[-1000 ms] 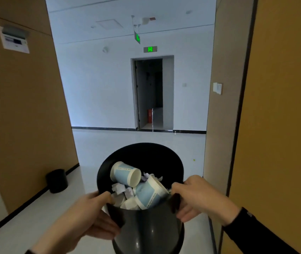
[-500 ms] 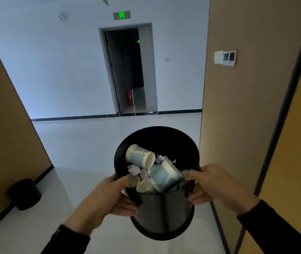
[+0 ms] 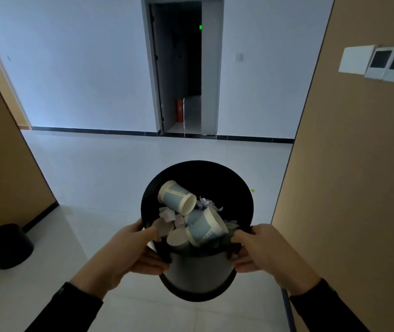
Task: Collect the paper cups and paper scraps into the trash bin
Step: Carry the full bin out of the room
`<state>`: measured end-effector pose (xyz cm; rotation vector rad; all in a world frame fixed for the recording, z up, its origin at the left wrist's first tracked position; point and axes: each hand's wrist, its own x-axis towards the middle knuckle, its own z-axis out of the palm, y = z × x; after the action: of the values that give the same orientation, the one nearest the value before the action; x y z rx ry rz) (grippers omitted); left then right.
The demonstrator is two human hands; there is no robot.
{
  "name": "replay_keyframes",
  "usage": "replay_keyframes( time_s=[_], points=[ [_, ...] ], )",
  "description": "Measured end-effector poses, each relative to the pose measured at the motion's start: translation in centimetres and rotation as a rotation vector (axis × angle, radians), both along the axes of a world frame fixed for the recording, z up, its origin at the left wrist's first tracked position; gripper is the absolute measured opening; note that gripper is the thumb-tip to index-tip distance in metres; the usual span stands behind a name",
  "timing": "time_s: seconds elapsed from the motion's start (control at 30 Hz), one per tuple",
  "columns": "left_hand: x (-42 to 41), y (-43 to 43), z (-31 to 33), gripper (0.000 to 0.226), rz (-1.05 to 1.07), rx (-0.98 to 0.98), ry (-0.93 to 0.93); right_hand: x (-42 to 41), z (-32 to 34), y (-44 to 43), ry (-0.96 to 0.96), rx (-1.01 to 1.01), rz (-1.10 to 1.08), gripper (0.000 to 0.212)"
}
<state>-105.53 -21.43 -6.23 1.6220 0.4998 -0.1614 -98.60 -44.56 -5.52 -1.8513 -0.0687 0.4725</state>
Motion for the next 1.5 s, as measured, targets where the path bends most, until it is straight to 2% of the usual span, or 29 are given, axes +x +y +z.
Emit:
replay_keyframes(
  time_s=[0.13, 0.23, 0.43, 0.53, 0.67, 0.83, 1.07, 1.33, 1.5],
  points=[
    [8.2, 3.3, -2.1, 0.044, -0.075, -0.017, 0.05, 6.0, -2.2, 2.7, 0.055, -0.029, -0.068, 0.016],
    [14.9, 5.8, -3.3, 0.04, -0.173, -0.016, 0.07, 10.8, -3.7, 5.0, 0.107, -0.037, -0.169, 0.016],
    [28.7, 8.2, -2.6, 0.028, -0.457, 0.078, 0.068, 17.4, -4.4, 8.2, 0.112, 0.048, -0.496, 0.02],
    [34.4, 7.1, -2.2, 0.03, -0.596, 0.103, 0.042, 19.2, -4.8, 8.1, 0.105, 0.068, -0.662, 0.033],
    [39.1, 3.8, -2.8, 0.028, -0.773, 0.065, 0.058, 20.5, -5.7, 6.3, 0.103, 0.115, -0.852, 0.01],
    [42.5, -1.2, -5.8, 0.03, -0.963, 0.056, 0.117, 20.7, -9.4, 3.6, 0.177, 0.166, -1.054, 0.01],
    [43.4, -8.6, -14.2, 0.045, -1.224, 0.112, 0.302, 17.2, -18.3, 2.0, 0.439, 0.371, -1.376, 0.006],
    [41.2, -16.7, -28.1, 0.045, -1.32, 0.11, 0.613, 13.8, -26.5, 0.1, 0.509, 0.313, -1.68, 0.018],
    [40.5, -20.5, -39.1, 0.059, -1.308, 0.184, 0.703, 13.6, -35.5, -0.7, 0.562, 0.468, -1.881, 0.032]
  ],
)
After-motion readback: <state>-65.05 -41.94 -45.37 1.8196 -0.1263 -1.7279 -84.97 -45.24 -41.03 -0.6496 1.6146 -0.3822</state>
